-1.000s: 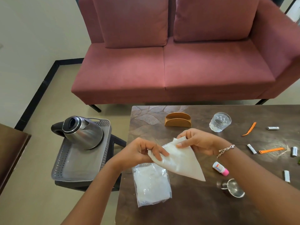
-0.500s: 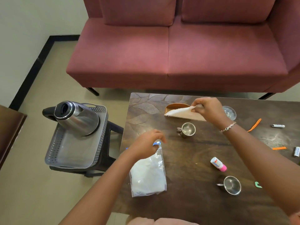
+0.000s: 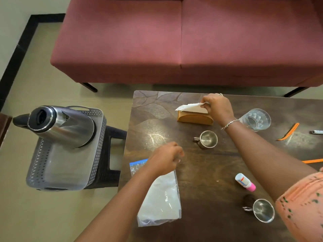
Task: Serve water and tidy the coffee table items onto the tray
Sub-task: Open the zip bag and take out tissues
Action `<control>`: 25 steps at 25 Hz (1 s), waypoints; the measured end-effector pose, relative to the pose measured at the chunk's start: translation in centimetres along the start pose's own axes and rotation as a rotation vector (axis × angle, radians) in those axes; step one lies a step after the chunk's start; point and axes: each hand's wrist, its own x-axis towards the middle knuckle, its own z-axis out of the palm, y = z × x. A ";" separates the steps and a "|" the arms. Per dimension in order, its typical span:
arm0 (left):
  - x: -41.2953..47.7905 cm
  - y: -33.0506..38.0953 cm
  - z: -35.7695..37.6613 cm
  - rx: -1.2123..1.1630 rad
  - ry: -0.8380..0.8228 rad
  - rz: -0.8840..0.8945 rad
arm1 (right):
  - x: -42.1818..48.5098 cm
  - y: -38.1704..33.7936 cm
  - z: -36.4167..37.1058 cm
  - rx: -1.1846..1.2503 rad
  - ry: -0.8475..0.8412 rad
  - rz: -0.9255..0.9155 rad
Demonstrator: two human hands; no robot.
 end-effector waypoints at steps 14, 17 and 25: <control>-0.1 -2.8 3.6 -0.139 0.072 -0.051 | 0.9 0.5 4.9 -0.180 -0.118 -0.068; -0.3 -2.7 3.9 -0.138 0.063 -0.041 | 0.8 0.7 5.1 -0.141 -0.148 -0.008; -1.8 -2.9 4.0 -0.128 0.065 -0.051 | -1.4 1.3 2.3 0.114 0.086 0.100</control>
